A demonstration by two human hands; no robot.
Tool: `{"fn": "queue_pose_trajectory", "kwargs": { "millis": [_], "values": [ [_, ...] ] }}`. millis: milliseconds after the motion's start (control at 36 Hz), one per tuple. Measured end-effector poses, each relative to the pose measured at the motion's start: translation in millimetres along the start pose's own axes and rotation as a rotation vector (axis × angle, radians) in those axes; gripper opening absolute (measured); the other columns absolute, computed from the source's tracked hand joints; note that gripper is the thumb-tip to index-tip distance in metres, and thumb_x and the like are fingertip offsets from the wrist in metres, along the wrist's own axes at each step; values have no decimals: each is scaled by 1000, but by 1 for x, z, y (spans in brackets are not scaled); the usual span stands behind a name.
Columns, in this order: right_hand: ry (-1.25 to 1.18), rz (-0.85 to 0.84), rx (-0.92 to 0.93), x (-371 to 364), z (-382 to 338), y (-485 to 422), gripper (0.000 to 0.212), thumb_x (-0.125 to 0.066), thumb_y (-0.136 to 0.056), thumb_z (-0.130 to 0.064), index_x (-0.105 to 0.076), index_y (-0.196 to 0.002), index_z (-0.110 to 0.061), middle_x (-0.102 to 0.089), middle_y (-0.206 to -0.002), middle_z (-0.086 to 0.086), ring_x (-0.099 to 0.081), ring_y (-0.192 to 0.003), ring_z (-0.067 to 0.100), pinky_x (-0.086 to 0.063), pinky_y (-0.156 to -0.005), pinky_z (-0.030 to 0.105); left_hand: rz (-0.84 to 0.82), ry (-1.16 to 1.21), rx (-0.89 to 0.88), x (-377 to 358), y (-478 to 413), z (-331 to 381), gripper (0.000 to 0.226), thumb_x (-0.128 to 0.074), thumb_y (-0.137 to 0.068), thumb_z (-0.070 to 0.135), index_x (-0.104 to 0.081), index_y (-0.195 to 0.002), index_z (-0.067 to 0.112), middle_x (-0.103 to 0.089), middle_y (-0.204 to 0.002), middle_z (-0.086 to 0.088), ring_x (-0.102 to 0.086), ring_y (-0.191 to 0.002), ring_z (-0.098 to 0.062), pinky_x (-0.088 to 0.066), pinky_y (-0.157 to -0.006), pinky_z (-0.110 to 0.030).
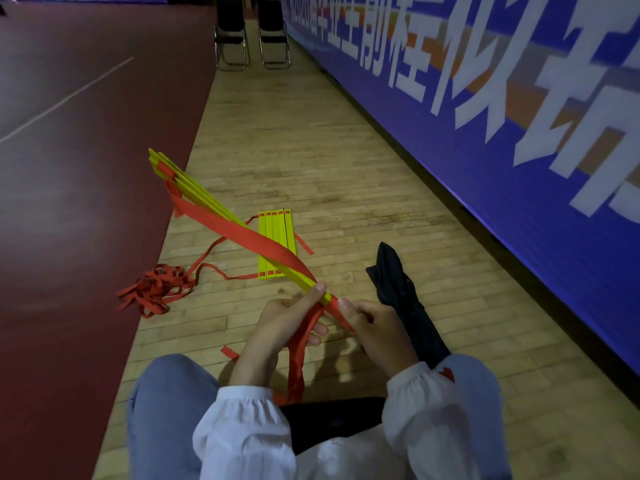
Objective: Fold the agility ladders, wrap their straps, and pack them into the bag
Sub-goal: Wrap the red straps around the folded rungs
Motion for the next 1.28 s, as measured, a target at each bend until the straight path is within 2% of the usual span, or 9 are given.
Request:
{"fn": "queue_pose_trajectory", "kwargs": {
  "millis": [83,167,278,500,722,861,1056,1139,1278],
  "values": [
    [35,36,9,3,-2,0,15,-59,-89,-48,-64,-76,-44,-66,-76,-21,-62,-84,-1,-48,-76,26,-10,18,21,1,0,-3,55,-62,-83,54,-73,-91,0,-71,-72,-17,-60,-46,-14,-46,-44,-17],
    [54,59,-11,5,-2,0,10,-61,-87,-48,-66,-85,-39,-66,-84,-20,-62,-86,-2,-49,-77,24,1,22,20,2,-1,-5,53,-63,-83,53,-74,-87,1,-72,-76,-19,-61,-47,-14,-46,-44,-17],
    [88,105,-43,6,1,1,28,-62,-85,-50,-71,-101,-29,-68,-92,-15,-64,-90,4,-52,-81,29,27,49,-24,0,-3,-3,47,-62,-89,42,-73,-86,-4,-71,-74,-19,-59,-44,-12,-43,-40,-16],
    [97,74,-72,1,6,-2,36,-69,-81,-48,-68,-109,-25,-68,-99,-10,-64,-93,7,-53,-84,30,11,25,-117,-1,-8,-3,35,-56,-96,18,-68,-72,-4,-67,-57,-5,-55,-40,-7,-42,-41,-17],
    [48,19,-62,6,11,-3,21,-61,-90,-43,-68,-101,-26,-67,-95,-11,-61,-88,-1,-48,-74,17,-48,-19,-93,-3,-6,-7,33,-51,-98,11,-66,-73,-6,-61,-45,2,-49,-35,-5,-38,-40,-16],
    [40,8,-70,7,12,-3,9,-64,-88,-41,-67,-89,-32,-66,-83,-17,-64,-84,3,-52,-77,24,-107,-89,-139,-7,-9,-6,38,-51,-98,13,-68,-67,0,-60,-45,-3,-49,-36,-7,-35,-41,-20],
    [-29,67,-97,8,18,-5,11,-70,-79,-47,-69,-81,-37,-72,-83,-9,-68,-83,10,-57,-81,43,-144,-54,-145,-9,-10,-6,35,-50,-98,14,-67,-70,0,-64,-50,-3,-52,-38,-7,-36,-39,-19],
    [-64,129,-97,13,16,-4,14,-71,-69,-52,-68,-72,-38,-72,-79,-7,-69,-81,13,-56,-80,46,-144,-2,-134,-11,-10,-7,29,-53,-97,13,-64,-72,4,-70,-64,-8,-56,-42,-11,-41,-40,-18],
    [-52,218,-76,21,14,-1,14,-78,-76,-34,-65,-74,-37,-70,-78,-10,-67,-80,10,-57,-77,40,-161,-11,-56,-13,-12,-9,18,-60,-93,19,-64,-85,3,-73,-77,-15,-58,-46,-15,-44,-45,-22]
  ]
}}
Point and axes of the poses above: each hand's wrist, its own y-axis away from the middle knuckle, its own x-axis out of the back of the hand, z = x × y, the point moved 7 cm from there along -y, towards the middle knuckle
